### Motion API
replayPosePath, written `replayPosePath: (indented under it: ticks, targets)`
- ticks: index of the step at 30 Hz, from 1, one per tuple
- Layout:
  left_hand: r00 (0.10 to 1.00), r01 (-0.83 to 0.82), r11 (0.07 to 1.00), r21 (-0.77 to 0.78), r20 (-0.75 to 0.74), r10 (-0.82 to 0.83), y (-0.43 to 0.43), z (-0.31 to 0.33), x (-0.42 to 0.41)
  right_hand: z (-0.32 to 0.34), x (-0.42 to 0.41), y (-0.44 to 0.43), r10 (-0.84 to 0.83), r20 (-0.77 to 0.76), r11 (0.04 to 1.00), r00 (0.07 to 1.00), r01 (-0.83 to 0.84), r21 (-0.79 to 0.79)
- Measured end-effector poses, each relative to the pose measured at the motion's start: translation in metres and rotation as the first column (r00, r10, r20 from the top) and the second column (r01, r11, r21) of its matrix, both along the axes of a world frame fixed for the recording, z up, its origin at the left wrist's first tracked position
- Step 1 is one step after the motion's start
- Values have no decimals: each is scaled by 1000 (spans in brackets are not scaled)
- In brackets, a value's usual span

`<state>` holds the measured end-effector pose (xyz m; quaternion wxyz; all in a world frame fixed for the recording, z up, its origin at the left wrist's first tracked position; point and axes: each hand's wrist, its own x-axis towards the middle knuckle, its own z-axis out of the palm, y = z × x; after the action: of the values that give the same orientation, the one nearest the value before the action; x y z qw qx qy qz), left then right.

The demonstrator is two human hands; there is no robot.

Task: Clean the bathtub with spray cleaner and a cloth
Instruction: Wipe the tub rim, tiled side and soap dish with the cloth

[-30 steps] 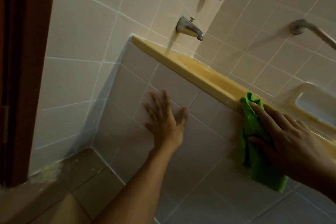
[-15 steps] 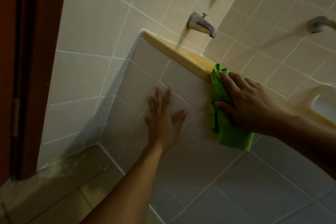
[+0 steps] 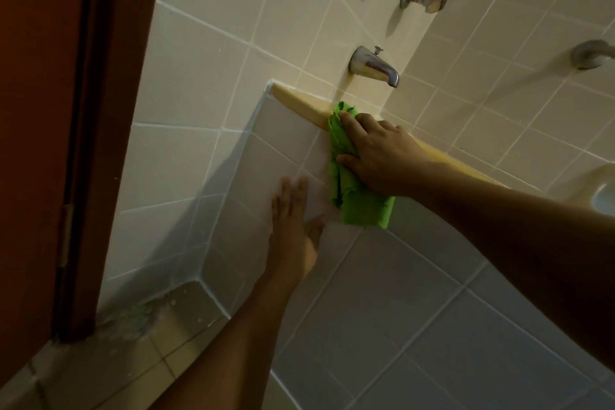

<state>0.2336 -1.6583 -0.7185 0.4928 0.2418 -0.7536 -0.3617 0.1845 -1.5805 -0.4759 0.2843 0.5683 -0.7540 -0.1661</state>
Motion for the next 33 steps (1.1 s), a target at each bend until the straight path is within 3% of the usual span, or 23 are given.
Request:
replayPosePath:
  ticks: [6, 12, 18, 25, 33]
  targets:
    - [991, 95, 995, 27, -95, -92, 6, 11, 19, 4, 0, 23, 30, 93, 1000, 995, -30, -7]
    - [991, 127, 967, 222, -74, -113, 10, 12, 15, 4, 3, 71, -65, 145, 998, 987, 67, -9]
    - [995, 100, 960, 261, -34, -95, -2, 5, 14, 8, 5, 105, -130, 95, 988, 987, 121, 91]
    - [988, 150, 968, 202, -72, -138, -21, -15, 14, 9, -1, 70, -60, 81, 992, 995, 50, 117]
    - [988, 25, 981, 192, -156, 5, -32, -41, 2, 10, 0, 2, 5, 97, 996, 995, -14, 85]
